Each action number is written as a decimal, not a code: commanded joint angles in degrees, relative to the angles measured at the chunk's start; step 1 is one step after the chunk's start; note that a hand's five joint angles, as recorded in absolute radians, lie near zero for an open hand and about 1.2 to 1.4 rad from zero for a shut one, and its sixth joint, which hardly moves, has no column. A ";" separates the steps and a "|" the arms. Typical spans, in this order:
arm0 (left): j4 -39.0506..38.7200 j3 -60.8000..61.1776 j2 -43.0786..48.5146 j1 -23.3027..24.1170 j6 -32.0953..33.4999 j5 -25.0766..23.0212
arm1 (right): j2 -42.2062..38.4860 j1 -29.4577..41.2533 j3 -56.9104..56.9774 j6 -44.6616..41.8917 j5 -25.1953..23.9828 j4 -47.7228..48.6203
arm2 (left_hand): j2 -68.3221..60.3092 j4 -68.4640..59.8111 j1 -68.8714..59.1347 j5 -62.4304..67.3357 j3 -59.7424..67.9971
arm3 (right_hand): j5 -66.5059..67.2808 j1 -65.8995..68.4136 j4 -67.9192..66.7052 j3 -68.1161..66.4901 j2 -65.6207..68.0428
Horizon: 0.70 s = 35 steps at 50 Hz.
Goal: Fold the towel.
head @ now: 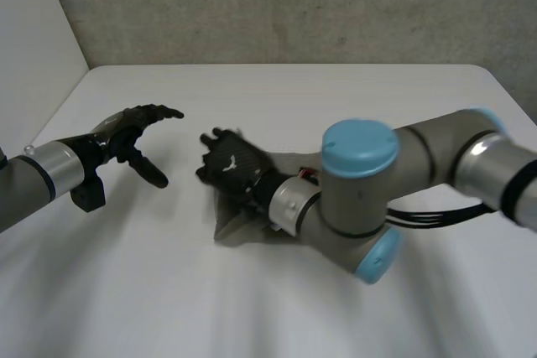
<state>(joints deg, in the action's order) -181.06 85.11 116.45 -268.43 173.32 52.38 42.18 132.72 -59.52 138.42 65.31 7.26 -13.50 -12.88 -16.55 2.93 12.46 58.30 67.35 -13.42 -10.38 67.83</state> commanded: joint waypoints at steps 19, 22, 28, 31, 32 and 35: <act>-1.05 -1.34 -1.23 14.77 -1.05 3.50 | 24.95 -18.18 -25.17 18.20 3.78 -1.99 | 3.50 2.88 6.55 -2.93 -2.46 | -58.30 -57.35 3.42 0.38 -57.83; -2.10 -1.61 -1.23 16.97 -1.05 5.35 | 26.73 -21.01 -28.46 18.38 2.90 -1.72 | 3.13 2.88 6.17 -2.55 -2.46 | -58.30 -57.35 3.42 0.38 -57.83; -2.72 -1.08 -0.26 18.74 -0.88 6.94 | 29.37 -28.48 -38.56 18.64 -1.94 -0.84 | 2.95 2.88 6.00 -2.37 -2.46 | -58.30 -57.35 3.42 0.38 -57.83; -2.63 -0.20 0.00 19.00 -0.17 7.47 | 29.10 -30.23 -42.24 18.64 -3.42 0.90 | 2.95 2.88 6.00 -2.37 -2.46 | -50.85 -49.89 3.42 0.38 -50.37; -2.63 0.40 0.26 18.91 -0.17 7.64 | 29.02 -31.03 -43.73 18.64 -3.60 2.39 | 2.95 2.88 6.00 -2.37 -2.46 | -49.32 -48.36 3.42 0.38 -48.85; -2.72 1.72 0.88 18.65 0.09 8.17 | 28.66 -32.17 -46.03 18.73 -3.87 5.21 | 2.95 2.88 6.00 -2.37 -2.46 | -48.13 -47.18 3.42 0.38 -47.66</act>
<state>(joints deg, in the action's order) -183.77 84.73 116.38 -249.42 172.86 59.79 71.82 103.01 -100.33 157.19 62.76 7.64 -13.50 -12.88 -16.55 2.93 12.46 7.60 17.03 -13.42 -10.38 17.11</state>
